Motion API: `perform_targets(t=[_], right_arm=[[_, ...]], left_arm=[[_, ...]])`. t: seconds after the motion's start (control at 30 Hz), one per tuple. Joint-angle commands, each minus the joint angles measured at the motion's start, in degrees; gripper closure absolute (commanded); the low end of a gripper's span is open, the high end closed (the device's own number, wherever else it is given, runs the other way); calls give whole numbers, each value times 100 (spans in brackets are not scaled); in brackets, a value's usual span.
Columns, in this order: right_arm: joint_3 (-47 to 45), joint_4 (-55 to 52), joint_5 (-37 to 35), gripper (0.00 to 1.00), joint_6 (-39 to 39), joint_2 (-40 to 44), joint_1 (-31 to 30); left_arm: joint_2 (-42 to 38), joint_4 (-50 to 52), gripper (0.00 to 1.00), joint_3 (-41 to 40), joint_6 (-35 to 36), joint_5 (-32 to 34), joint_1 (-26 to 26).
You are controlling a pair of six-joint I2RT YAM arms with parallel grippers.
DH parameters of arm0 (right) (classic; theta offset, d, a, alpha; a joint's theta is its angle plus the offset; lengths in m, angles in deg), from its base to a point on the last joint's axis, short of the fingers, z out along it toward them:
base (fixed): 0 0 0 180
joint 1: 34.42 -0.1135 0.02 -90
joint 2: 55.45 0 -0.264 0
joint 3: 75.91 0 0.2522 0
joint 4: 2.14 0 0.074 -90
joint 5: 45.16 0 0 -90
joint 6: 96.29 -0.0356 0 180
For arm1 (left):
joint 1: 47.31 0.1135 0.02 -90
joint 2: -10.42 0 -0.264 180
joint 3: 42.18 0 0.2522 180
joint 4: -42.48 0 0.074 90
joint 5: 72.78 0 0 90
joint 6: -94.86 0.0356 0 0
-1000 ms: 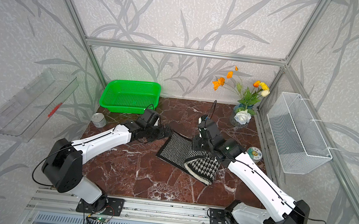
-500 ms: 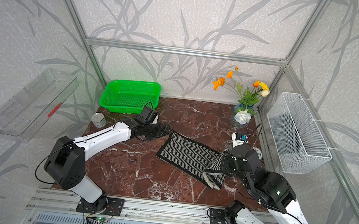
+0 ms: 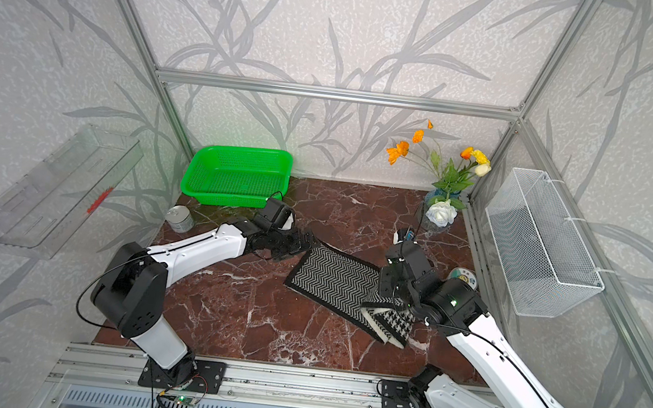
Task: Roll up the scarf and place it into the basket
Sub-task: Fold the scarf at the center of the board.
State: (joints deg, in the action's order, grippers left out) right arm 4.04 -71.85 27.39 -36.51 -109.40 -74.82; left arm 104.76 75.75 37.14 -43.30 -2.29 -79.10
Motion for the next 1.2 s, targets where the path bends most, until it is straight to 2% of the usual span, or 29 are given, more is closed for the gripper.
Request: perform_targets(t=[0.0,0.23,0.37,0.63,0.8,1.17], right_arm=[[156,177,-109,95,6,406,-12],[421,-287,-108,95,82,564,-12],[348,-256,-139,94,85,649,-12],[477,-111,-250,93,183,390,15],[456,-19,-191,93,196,263,32],[-151,359,172,93,-49,262,50]], left_arm=[[246,-74,1,174,17,16,-406],[1625,939,0,1785,164,303,-1599],[2050,802,0,2130,-52,417,-2144],[2877,611,1,3009,-331,-31,-3046],[3105,434,0,3248,-508,-145,-3281],[3493,161,0,3401,-591,-272,-3254]])
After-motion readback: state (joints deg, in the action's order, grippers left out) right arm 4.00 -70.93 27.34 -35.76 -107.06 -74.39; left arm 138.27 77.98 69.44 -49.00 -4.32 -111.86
